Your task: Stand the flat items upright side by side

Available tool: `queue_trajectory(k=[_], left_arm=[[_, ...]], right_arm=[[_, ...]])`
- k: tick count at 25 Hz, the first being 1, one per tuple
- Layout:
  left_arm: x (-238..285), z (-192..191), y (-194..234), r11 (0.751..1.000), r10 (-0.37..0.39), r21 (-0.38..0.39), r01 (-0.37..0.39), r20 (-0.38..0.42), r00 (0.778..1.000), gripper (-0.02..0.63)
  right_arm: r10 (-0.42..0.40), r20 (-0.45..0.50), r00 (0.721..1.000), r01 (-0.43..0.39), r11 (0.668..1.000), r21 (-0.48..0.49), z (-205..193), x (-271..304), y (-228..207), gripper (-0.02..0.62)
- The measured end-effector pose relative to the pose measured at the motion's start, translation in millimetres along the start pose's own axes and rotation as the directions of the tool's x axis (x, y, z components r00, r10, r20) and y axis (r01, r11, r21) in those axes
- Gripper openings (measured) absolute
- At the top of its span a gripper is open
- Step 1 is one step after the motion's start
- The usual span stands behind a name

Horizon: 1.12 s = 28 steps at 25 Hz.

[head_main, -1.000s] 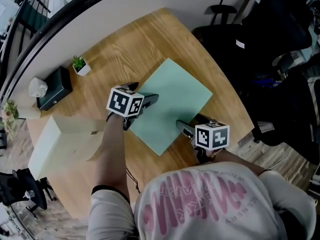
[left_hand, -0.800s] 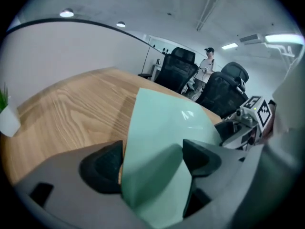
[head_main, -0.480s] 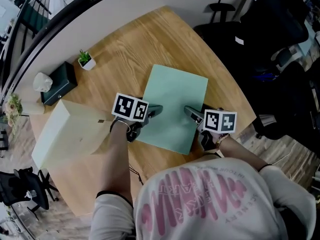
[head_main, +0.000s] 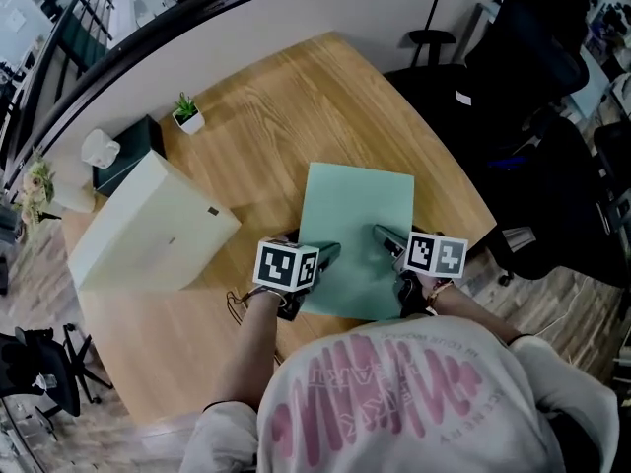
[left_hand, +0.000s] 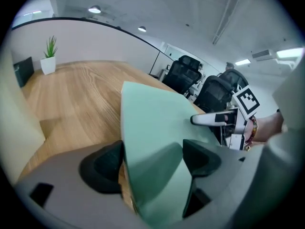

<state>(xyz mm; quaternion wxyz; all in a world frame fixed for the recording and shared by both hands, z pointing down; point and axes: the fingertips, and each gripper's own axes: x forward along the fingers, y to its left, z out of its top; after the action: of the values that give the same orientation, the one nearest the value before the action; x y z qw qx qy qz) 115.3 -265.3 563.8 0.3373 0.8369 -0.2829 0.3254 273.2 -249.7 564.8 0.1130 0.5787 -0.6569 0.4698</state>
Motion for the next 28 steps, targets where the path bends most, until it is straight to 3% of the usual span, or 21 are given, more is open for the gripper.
queue_trajectory(k=[7, 11, 14, 19, 23, 28], left_arm=[[-44, -19, -22, 0.994, 0.100, 0.031, -0.103, 0.074, 0.992, 0.396], [-70, -9, -37, 0.977, 0.186, 0.068, -0.201, 0.185, 0.965, 0.394], [-90, -7, -56, 0.954, 0.268, 0.061, -0.292, 0.256, 0.929, 0.393], [-117, -12, -88, 0.910, 0.394, -0.034, -0.412, 0.377, 0.839, 0.394], [-140, -25, -115, 0.903, 0.426, -0.158, -0.399, 0.442, 0.789, 0.345], [-170, -53, -147, 0.852, 0.520, -0.231, -0.470, 0.474, 0.710, 0.339]], right_arm=[[0.094, -0.008, 0.996, -0.094, 0.992, -0.084, -10, -23, 25, 0.385], [0.171, 0.020, 0.985, -0.167, 0.977, -0.136, 3, -40, 41, 0.387], [0.234, 0.021, 0.972, -0.227, 0.956, -0.184, 7, -60, 50, 0.385], [0.335, 0.062, 0.940, -0.296, 0.894, -0.335, 13, -97, 65, 0.385], [0.412, 0.080, 0.908, -0.323, 0.807, -0.494, 13, -132, 78, 0.387], [0.500, 0.053, 0.864, -0.368, 0.702, -0.610, -5, -168, 97, 0.387]])
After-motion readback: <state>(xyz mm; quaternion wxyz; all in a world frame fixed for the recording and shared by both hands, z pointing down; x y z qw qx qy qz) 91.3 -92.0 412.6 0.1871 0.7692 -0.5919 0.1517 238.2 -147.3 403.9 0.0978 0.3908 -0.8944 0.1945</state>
